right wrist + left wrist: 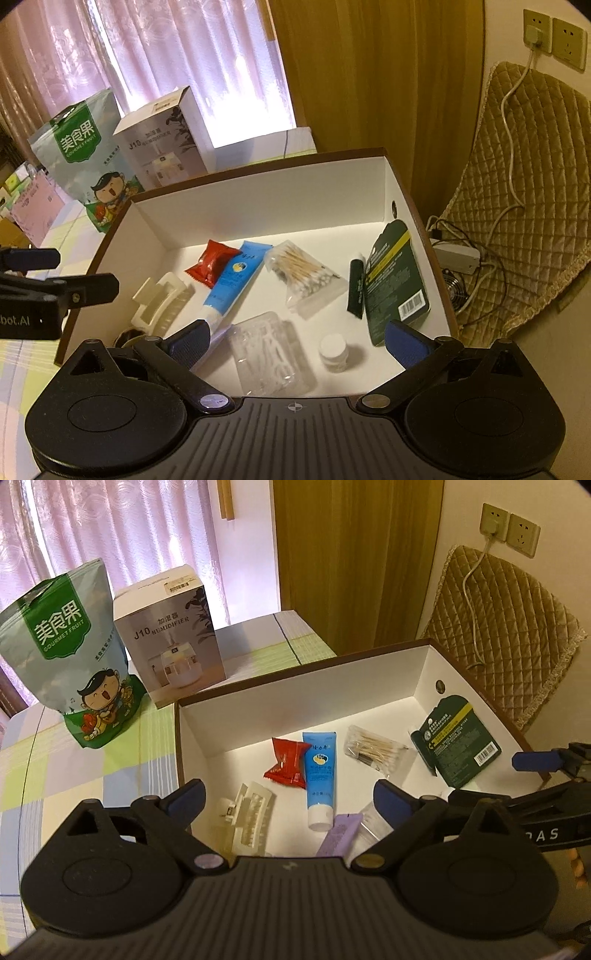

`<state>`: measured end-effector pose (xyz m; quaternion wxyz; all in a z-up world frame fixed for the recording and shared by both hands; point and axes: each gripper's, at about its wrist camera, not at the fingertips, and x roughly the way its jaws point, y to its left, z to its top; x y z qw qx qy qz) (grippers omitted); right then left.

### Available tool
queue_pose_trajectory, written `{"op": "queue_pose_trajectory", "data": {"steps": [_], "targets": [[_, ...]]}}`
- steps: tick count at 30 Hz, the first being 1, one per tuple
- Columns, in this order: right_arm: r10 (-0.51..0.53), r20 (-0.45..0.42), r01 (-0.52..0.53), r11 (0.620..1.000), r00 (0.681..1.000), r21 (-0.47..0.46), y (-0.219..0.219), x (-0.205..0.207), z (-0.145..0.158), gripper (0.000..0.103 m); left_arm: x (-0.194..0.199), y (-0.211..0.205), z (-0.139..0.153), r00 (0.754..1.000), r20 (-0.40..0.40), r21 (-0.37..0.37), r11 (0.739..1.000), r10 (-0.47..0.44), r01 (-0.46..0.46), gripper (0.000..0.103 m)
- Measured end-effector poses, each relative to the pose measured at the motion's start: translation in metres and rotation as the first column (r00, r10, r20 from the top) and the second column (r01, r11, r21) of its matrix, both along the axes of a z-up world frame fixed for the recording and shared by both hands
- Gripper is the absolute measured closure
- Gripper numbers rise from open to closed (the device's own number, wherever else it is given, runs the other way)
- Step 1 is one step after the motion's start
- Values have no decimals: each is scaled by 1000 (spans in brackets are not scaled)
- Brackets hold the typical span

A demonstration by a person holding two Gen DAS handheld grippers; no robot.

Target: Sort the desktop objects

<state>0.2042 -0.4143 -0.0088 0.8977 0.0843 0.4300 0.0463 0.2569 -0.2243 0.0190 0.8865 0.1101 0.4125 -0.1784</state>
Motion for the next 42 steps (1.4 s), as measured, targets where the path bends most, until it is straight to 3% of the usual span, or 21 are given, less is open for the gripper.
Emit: {"op": "queue_pose_trajectory", "data": {"steps": [13, 20, 42], "targets": [[-24, 1, 24, 1000, 1000, -5, 14, -29, 7, 0, -35, 16, 7, 1000, 15, 2, 1000, 4, -4, 5], [-30, 10, 30, 999, 999, -11, 21, -43, 12, 0, -56, 20, 12, 998, 60, 20, 1000, -21, 20, 4], [-20, 4, 20, 999, 1000, -25, 40, -75, 18, 0, -95, 42, 17, 998, 55, 17, 1000, 0, -1, 4]]}}
